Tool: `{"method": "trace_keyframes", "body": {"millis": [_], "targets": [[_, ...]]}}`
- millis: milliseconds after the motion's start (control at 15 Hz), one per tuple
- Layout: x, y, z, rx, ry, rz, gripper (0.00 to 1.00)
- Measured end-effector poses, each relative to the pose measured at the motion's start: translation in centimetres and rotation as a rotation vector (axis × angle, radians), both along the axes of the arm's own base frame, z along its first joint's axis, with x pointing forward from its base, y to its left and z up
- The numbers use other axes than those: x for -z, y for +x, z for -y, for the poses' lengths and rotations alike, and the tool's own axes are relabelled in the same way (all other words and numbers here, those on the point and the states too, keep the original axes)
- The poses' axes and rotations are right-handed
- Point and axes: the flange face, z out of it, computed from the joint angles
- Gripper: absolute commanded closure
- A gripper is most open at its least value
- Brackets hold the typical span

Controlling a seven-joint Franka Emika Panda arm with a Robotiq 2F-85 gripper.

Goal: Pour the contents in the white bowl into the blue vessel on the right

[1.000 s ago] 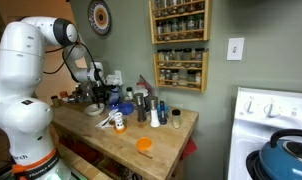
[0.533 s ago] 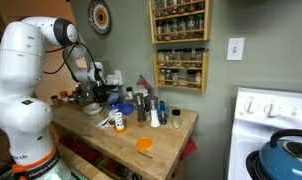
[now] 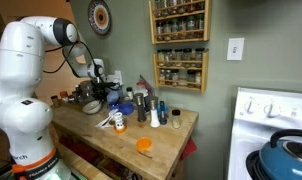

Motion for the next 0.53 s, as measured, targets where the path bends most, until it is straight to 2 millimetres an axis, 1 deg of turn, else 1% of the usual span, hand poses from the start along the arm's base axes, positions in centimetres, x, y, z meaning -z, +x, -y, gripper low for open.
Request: {"method": "trace_keyframes", "body": {"millis": [267,333,533], "targets": [[-1.2,1.3,1.0,0.071,0.038,-0.06,0.98],[-1.5,1.6,1.3,0.086,0.049,-0.077,0.93],[-1.8,2.0,2.0,0.111,0.068,-0.112,0.93]]}}
